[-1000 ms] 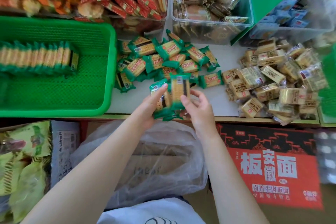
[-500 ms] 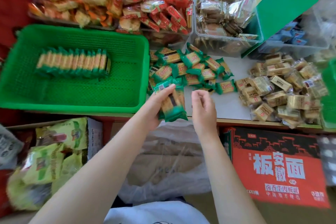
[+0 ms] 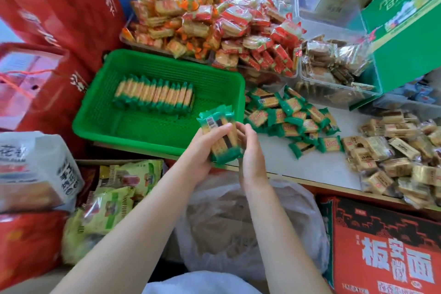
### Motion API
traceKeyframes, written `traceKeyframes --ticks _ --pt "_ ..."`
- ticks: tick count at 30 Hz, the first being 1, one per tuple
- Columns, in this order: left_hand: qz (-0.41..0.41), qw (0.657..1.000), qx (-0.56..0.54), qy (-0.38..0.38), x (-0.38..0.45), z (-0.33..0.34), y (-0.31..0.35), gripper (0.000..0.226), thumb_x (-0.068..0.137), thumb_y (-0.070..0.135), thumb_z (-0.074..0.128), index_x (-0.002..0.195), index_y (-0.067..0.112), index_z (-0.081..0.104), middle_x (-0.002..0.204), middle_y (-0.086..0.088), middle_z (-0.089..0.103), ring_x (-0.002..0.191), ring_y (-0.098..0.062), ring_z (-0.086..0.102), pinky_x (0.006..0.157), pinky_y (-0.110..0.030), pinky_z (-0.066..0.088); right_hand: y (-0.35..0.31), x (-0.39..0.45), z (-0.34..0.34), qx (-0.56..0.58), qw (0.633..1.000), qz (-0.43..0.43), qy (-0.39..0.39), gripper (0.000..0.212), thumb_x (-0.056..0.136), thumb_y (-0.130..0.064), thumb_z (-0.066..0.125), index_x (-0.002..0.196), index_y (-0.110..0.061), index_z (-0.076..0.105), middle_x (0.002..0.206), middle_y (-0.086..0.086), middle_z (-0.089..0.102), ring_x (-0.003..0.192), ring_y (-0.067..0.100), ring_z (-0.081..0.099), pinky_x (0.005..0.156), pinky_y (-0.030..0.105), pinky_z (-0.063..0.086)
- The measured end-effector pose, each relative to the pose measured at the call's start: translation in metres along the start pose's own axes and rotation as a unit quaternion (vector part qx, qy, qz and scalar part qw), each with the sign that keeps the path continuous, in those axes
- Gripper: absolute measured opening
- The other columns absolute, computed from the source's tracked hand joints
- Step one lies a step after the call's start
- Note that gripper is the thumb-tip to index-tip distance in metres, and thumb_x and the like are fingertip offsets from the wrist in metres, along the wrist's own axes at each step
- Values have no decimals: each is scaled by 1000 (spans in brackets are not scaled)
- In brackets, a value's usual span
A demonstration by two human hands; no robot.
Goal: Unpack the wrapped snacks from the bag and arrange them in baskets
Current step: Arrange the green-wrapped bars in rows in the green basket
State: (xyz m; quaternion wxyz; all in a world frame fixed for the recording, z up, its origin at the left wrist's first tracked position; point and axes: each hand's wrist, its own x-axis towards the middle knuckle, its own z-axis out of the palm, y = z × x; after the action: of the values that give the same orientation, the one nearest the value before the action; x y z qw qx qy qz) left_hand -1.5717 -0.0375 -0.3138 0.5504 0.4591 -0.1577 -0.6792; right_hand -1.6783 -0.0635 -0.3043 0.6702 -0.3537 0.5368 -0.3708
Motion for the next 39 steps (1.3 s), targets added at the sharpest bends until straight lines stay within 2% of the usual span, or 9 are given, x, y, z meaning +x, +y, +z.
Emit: traceKeyframes --ticks 3,7,9,13,15,18,21,31,39 --pt "-6 997 73 23 8 -14 11 41 86 41 72 117 15 66 108 -9 73 100 -25 70 90 -41 57 11 8 17 -58 998 -24 -31 54 100 -56 37 133 -19 58 126 4 67 118 16 63 96 31 53" --pt "-67 972 177 139 21 -27 28 84 62 90 58 118 29 68 117 -1 72 109 -23 67 105 -46 48 25 22 38 -137 982 5 -132 76 94 -63 45 157 -25 26 152 -7 45 138 7 43 116 34 35" --pt "-57 974 186 118 24 -38 37 55 84 76 52 96 28 76 107 -3 75 106 -24 68 104 -44 47 30 30 39 -157 974 38 -156 83 85 -60 60 155 -32 27 148 -10 49 134 8 48 114 37 37" --pt "-6 948 290 128 33 -65 45 54 101 61 35 95 23 73 101 3 72 97 -21 65 98 -40 47 36 55 44 -135 981 80 -111 63 76 -44 77 131 -20 59 119 5 71 104 20 69 82 36 56" --pt "62 843 502 180 37 -104 37 53 105 54 30 77 20 59 82 3 60 77 -20 55 87 -40 43 38 73 51 -153 980 102 -80 53 80 -43 75 123 -14 65 117 11 71 99 24 69 72 36 55" --pt "84 662 715 207 33 -158 29 56 106 46 31 64 15 51 56 2 50 52 -20 46 87 -41 45 33 110 63 -217 967 136 -14 82 69 -57 75 130 -7 54 122 4 62 107 24 61 81 36 49" --pt "53 590 781 198 36 -170 28 58 105 46 28 64 15 55 51 3 49 44 -18 42 54 -29 39 29 153 83 -332 932 128 67 86 81 -51 72 143 -2 38 135 10 49 121 30 50 93 36 44" --pt "55 566 799 195 40 -173 24 55 102 47 29 61 17 51 54 4 49 45 -15 42 45 -26 21 62 200 118 -483 859 112 125 104 83 -62 70 156 -10 17 157 24 21 144 40 28 111 47 34" --pt "62 567 800 186 40 -178 23 54 101 47 30 59 17 47 52 4 47 43 -17 40 45 -26 26 76 203 121 -395 905 140 75 105 90 -56 65 160 -16 -3 152 16 43 105 32 67 79 42 60"
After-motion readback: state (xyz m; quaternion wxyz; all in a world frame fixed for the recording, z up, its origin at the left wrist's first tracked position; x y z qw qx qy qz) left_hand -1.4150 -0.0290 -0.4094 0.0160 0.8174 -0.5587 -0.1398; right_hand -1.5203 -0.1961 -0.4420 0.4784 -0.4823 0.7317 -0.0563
